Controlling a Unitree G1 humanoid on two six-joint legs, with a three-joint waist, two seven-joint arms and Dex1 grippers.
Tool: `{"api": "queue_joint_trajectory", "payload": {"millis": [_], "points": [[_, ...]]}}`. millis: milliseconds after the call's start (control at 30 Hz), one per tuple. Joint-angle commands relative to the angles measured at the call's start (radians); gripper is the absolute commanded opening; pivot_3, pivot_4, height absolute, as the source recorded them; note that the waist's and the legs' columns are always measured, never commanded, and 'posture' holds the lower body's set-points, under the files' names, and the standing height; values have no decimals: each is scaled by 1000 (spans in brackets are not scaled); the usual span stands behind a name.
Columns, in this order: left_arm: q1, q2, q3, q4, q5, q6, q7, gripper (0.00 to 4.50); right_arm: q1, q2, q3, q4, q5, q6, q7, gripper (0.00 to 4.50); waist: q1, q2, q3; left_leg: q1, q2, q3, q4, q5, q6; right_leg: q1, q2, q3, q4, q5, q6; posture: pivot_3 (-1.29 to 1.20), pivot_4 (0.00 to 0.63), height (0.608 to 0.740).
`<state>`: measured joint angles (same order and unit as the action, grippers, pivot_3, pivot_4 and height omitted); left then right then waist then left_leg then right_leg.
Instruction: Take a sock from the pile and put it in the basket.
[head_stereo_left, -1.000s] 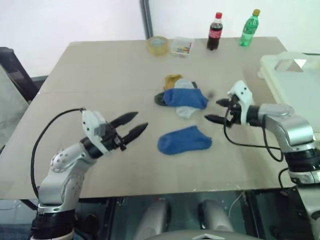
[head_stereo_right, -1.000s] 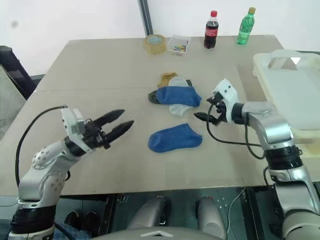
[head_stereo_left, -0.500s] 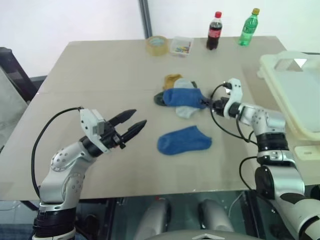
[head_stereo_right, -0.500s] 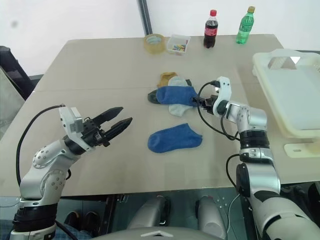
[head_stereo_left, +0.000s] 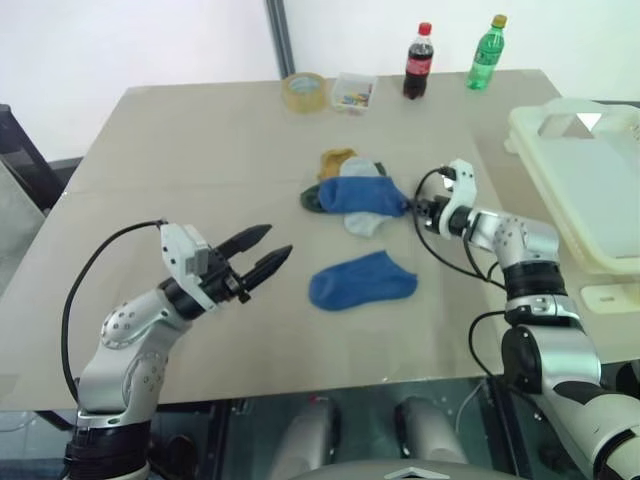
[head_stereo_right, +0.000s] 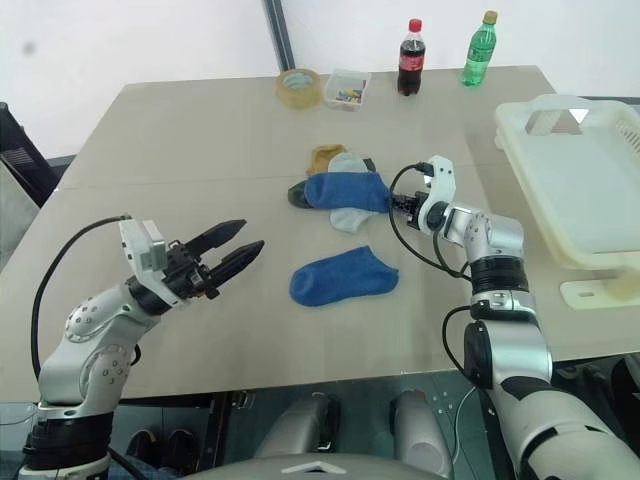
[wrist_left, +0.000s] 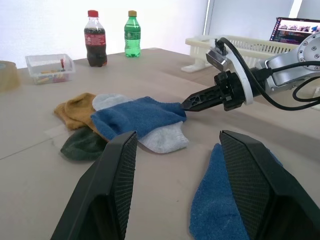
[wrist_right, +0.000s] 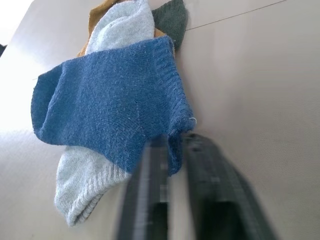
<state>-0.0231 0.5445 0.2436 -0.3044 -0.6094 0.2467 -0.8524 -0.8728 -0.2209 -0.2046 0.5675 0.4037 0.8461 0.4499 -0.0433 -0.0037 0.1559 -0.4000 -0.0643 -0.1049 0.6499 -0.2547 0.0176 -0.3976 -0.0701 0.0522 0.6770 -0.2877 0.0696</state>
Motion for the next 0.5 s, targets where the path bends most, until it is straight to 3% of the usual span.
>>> {"api": "queue_joint_trajectory", "payload": {"millis": [33,267,500], "points": [[0,15,6,-24,1,-14,-11,2871,-2,10,4,-29,5,-18,2,18,0,0,0,0,0,0,0,0,0,0,0,0,0,0,0,0,150,740],[-4,21,6,-15,3,-14,-16,2871,5,14,9,-35,-7,-37,-4,18,0,0,0,0,0,0,0,0,0,0,0,0,0,0,0,0,150,740],[5,20,6,-16,7,-16,-18,2871,65,-25,46,-182,7,19,38,18,1,0,0,0,0,0,0,0,0,0,0,0,0,0,0,0,150,740]]}}
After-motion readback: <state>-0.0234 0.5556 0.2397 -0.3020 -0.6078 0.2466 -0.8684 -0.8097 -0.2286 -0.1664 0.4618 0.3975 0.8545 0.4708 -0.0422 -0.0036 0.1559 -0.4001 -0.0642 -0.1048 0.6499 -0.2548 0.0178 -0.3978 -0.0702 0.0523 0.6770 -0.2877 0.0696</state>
